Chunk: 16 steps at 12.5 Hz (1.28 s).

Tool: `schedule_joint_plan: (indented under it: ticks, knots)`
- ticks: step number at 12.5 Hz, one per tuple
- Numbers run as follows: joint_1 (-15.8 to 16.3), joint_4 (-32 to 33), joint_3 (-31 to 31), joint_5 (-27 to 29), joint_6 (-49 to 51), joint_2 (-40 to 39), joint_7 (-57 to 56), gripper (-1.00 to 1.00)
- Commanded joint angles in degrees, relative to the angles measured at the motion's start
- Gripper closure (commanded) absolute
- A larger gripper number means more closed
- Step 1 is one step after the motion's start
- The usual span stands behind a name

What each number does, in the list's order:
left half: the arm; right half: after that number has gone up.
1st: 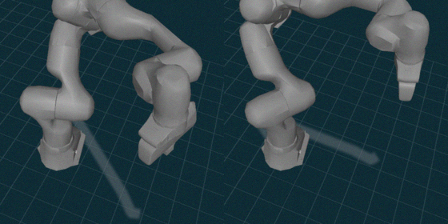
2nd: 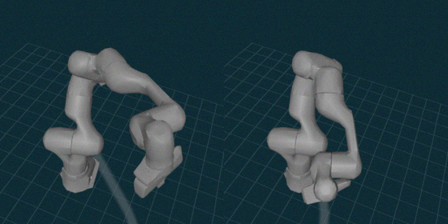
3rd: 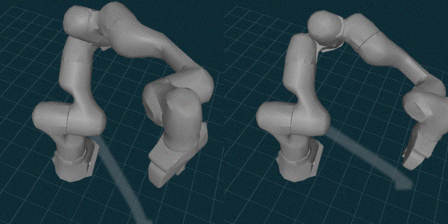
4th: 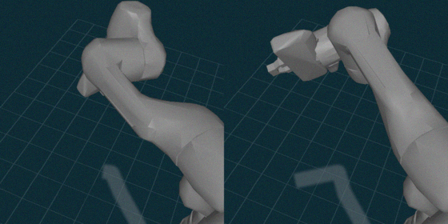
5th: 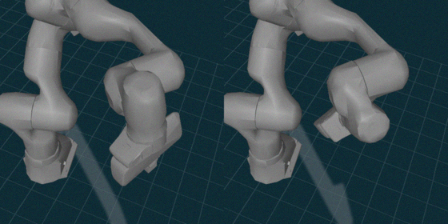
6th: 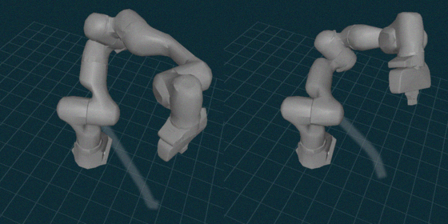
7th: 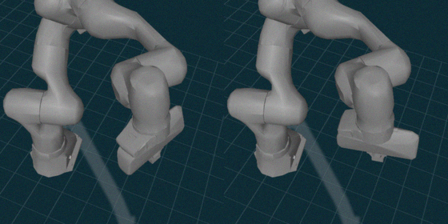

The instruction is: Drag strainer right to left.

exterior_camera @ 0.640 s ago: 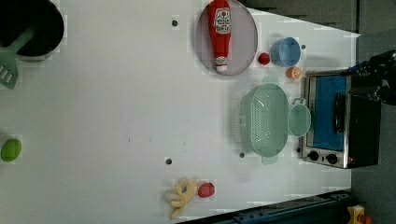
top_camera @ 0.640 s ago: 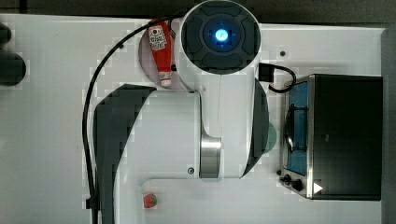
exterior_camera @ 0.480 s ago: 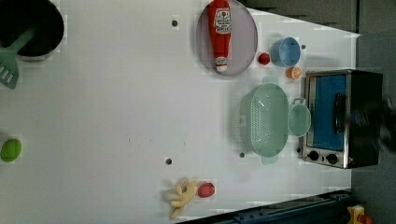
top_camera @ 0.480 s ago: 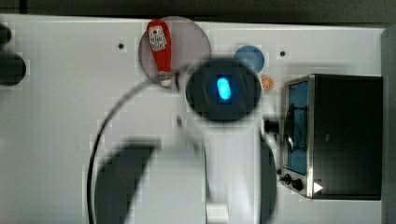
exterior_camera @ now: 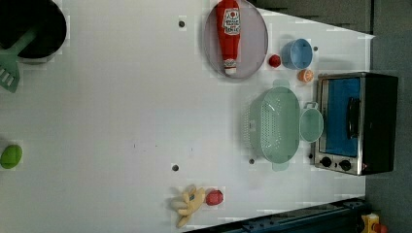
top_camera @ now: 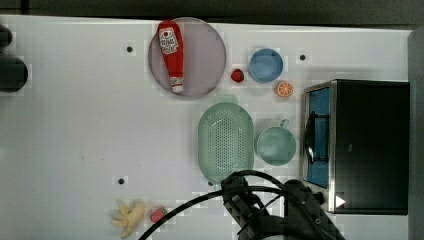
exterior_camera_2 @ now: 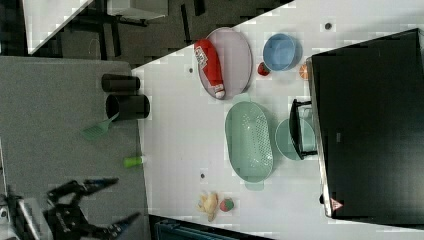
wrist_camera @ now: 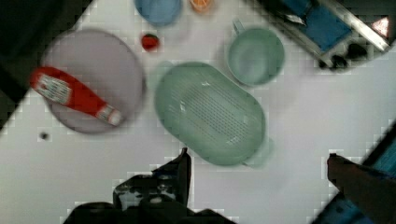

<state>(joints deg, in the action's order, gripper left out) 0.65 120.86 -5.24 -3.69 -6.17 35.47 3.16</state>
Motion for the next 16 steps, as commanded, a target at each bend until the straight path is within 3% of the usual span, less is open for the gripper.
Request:
schedule_joint_plan:
  ticks: [1,7,16]
  knots:
    - [0.5,3.3,1.2,1.2,-3.4,-12.3,1.1,-1.00]
    - [0.6,6.1,1.6,1.2,-16.4,-28.7,15.0,-1.00]
    - [0.8,15.6,3.5,1.2,-47.7,-47.8,37.7,-1.00]
